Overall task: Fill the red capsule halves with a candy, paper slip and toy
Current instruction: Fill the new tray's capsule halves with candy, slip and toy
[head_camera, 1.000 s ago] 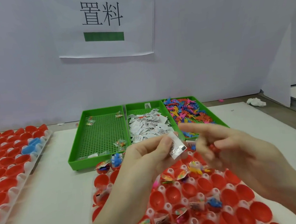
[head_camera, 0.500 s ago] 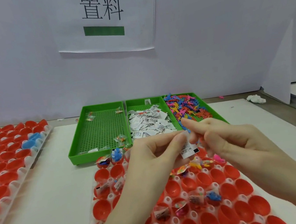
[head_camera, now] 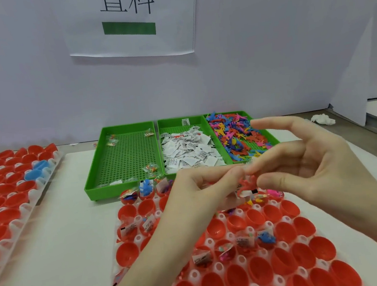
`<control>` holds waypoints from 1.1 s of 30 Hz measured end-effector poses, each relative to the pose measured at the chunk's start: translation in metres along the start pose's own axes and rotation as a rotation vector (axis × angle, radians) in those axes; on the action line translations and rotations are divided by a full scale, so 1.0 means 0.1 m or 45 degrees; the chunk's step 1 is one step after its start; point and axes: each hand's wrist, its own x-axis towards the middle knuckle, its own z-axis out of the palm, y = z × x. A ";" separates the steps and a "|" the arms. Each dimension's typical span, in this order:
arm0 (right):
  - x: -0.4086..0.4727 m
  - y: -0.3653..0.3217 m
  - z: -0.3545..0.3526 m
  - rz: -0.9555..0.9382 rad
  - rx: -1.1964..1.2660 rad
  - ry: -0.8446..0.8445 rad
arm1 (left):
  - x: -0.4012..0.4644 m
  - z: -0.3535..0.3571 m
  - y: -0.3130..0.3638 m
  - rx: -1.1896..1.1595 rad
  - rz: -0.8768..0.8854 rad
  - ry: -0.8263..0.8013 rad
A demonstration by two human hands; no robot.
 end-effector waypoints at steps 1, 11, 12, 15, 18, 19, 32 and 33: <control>-0.01 -0.01 -0.02 -0.020 -0.081 -0.008 | 0.00 0.00 -0.01 -0.027 -0.013 -0.026; -0.10 0.13 -0.02 -0.247 -0.672 -0.014 | 0.00 0.05 -0.14 -0.055 -0.099 -0.158; -0.10 0.15 -0.03 -0.260 -0.713 -0.021 | 0.00 0.06 -0.14 -0.011 -0.074 -0.130; -0.11 0.20 -0.03 -0.304 -0.768 -0.064 | -0.02 0.09 -0.15 0.100 -0.038 -0.101; -0.15 0.25 -0.05 -0.301 -0.801 -0.078 | -0.02 0.14 -0.15 0.103 -0.124 -0.118; -0.17 0.26 -0.08 -0.269 -0.786 -0.067 | -0.03 0.15 -0.17 0.108 -0.160 -0.124; -0.46 0.61 -0.41 0.302 -0.716 -0.197 | -0.01 -0.10 0.07 0.300 -0.163 -0.113; -0.45 0.62 -0.40 0.317 -0.728 -0.213 | 0.00 -0.14 0.08 0.288 -0.139 -0.076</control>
